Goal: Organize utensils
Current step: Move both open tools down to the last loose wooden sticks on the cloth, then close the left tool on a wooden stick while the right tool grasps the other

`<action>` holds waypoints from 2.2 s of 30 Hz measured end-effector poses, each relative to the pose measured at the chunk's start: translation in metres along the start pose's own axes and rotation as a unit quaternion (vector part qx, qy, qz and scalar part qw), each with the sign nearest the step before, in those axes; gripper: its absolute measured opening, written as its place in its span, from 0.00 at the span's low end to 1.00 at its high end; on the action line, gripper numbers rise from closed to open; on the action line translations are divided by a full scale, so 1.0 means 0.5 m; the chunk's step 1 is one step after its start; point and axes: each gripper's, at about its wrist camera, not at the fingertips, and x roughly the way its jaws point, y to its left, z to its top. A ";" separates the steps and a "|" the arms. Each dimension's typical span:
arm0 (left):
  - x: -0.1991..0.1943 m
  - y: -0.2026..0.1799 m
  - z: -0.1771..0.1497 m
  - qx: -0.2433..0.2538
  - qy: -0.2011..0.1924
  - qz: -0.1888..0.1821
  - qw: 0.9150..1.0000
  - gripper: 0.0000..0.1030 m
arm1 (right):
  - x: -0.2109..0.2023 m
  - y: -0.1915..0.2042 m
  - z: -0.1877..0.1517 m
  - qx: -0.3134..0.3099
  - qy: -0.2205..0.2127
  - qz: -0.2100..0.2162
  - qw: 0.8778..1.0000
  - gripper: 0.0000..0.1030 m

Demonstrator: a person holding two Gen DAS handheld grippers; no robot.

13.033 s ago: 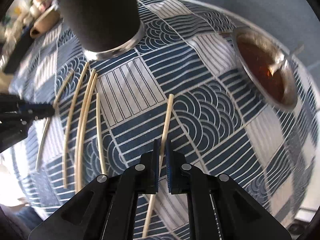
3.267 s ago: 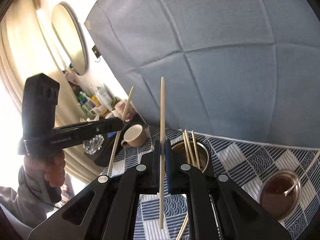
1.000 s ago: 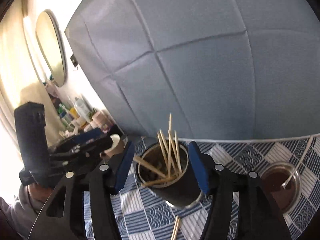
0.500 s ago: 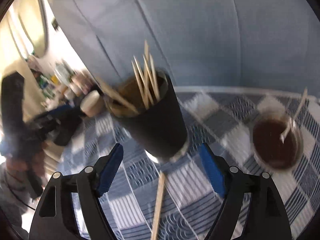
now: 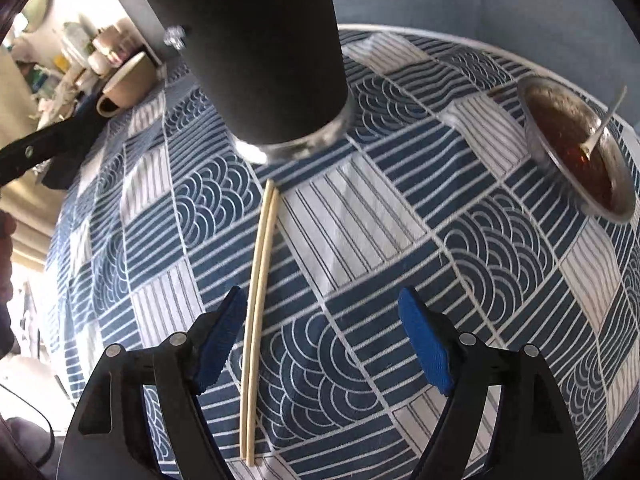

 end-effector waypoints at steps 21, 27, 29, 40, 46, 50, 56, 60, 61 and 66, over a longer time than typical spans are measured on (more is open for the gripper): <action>0.107 -0.054 -0.059 0.021 0.095 0.026 0.995 0.94 | 0.009 0.019 -0.020 -0.032 0.036 -0.086 0.995 0.68; 0.138 -0.113 -0.057 0.027 0.118 0.007 0.993 0.94 | -0.007 -0.039 -0.031 -0.016 0.065 -0.088 0.994 0.67; 0.145 -0.131 -0.055 0.030 0.124 0.009 0.992 0.94 | -0.010 -0.057 -0.033 -0.012 0.075 -0.090 0.993 0.67; 0.219 -0.205 -0.042 0.028 0.196 0.052 0.979 0.95 | -0.029 -0.131 -0.075 0.004 0.100 -0.091 0.991 0.84; 0.220 -0.202 -0.040 0.036 0.188 0.045 0.981 0.95 | -0.021 -0.082 -0.056 -0.026 0.093 -0.083 0.992 0.69; 0.205 -0.198 -0.053 0.056 0.169 0.035 0.983 0.87 | -0.036 -0.075 -0.058 -0.049 0.082 -0.076 0.992 0.31; 0.146 -0.163 -0.074 0.106 0.157 0.006 0.982 0.19 | -0.057 -0.115 -0.066 -0.040 0.077 -0.088 0.992 0.05; 0.131 -0.121 -0.085 0.076 0.172 -0.016 0.982 0.04 | -0.065 -0.129 -0.063 -0.020 0.081 -0.059 0.995 0.05; 0.128 -0.104 -0.086 0.056 0.182 -0.032 0.981 0.04 | -0.066 -0.145 -0.068 -0.010 0.083 -0.044 0.995 0.05; 0.126 -0.055 -0.089 0.006 0.220 -0.078 0.972 0.04 | -0.079 -0.152 -0.068 0.042 0.068 0.068 0.995 0.05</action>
